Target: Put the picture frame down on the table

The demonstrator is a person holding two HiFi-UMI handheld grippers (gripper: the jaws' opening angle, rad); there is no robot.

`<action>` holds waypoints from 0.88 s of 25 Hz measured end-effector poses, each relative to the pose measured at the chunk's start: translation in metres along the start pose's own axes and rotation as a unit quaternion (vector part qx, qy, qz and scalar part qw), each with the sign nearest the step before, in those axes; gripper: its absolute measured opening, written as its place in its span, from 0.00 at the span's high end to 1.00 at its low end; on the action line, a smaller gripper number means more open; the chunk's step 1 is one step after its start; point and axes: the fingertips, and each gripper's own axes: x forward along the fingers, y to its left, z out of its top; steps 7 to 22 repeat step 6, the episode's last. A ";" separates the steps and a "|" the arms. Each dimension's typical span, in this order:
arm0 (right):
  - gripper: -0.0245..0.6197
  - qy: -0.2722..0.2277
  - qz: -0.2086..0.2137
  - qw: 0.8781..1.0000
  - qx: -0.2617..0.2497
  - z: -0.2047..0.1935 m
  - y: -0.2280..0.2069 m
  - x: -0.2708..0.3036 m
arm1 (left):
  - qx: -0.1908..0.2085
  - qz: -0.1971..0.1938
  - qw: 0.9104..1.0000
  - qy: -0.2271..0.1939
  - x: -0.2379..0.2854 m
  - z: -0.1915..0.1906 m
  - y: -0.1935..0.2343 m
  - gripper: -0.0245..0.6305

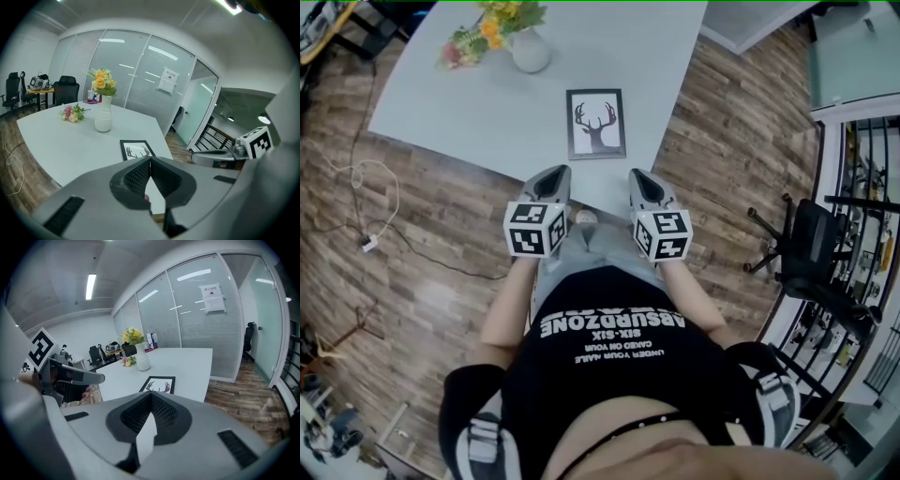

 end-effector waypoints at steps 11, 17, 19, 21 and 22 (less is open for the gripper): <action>0.94 -0.003 0.008 1.000 -0.011 0.005 -0.003 0.006 | -0.004 0.009 1.000 0.011 0.007 -0.005 0.005 0.93; 0.94 -0.003 0.008 1.000 -0.011 0.005 -0.003 0.006 | -0.004 0.009 1.000 0.011 0.007 -0.005 0.005 0.93; 0.94 -0.003 0.008 1.000 -0.011 0.005 -0.003 0.006 | -0.004 0.009 1.000 0.011 0.007 -0.005 0.005 0.93; 0.94 -0.003 0.008 1.000 -0.011 0.005 -0.003 0.006 | -0.004 0.009 1.000 0.011 0.007 -0.005 0.005 0.93; 0.94 -0.003 0.008 1.000 -0.011 0.005 -0.003 0.006 | -0.004 0.009 1.000 0.011 0.007 -0.005 0.005 0.93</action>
